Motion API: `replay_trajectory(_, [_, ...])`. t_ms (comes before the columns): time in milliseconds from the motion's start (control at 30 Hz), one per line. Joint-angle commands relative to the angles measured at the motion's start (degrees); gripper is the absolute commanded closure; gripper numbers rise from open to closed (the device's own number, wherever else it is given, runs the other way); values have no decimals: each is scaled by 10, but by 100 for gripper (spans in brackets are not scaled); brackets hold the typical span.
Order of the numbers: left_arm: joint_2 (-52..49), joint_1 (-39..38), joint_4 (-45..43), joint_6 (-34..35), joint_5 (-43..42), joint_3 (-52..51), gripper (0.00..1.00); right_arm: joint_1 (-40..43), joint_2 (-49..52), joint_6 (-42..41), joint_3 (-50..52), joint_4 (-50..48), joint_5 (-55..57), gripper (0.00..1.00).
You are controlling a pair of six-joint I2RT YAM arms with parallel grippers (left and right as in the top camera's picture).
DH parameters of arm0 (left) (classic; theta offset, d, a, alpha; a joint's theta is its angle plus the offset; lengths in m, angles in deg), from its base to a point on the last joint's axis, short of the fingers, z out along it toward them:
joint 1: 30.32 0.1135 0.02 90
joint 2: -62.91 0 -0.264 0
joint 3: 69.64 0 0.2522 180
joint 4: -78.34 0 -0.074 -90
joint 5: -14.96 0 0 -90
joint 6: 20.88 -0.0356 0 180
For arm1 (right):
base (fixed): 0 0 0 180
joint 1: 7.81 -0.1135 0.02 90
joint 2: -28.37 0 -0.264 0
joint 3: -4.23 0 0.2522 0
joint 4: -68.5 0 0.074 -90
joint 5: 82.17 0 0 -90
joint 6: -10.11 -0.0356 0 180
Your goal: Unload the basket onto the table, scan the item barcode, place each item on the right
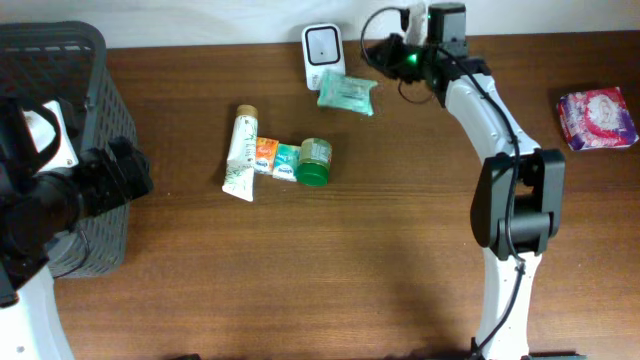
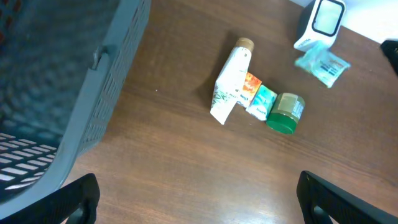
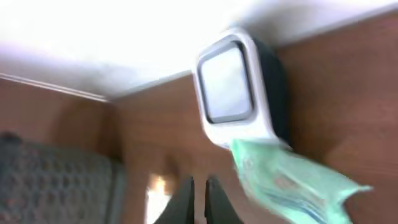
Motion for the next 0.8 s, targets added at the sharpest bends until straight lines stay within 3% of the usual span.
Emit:
replay_trajectory(0, [1, 3, 1, 5, 0, -1, 1, -32, -21, -91, -8, -33, 62, 96])
replay_trajectory(67, [1, 3, 1, 5, 0, -1, 1, -35, -21, -82, -8, -13, 99, 92])
replay_trajectory(167, [1, 3, 1, 5, 0, -1, 1, -26, -21, -19, -8, 49, 193, 47])
replay_trajectory(267, [1, 3, 1, 5, 0, -1, 1, -22, -2, 59, -7, 72, 208, 37])
replay_trajectory(567, [1, 3, 1, 5, 0, -1, 1, -26, 100, 146, -7, 6, 206, 36])
replay_trajectory(767, [1, 3, 1, 5, 0, -1, 1, -49, 118, 325, -7, -7, 180, 35])
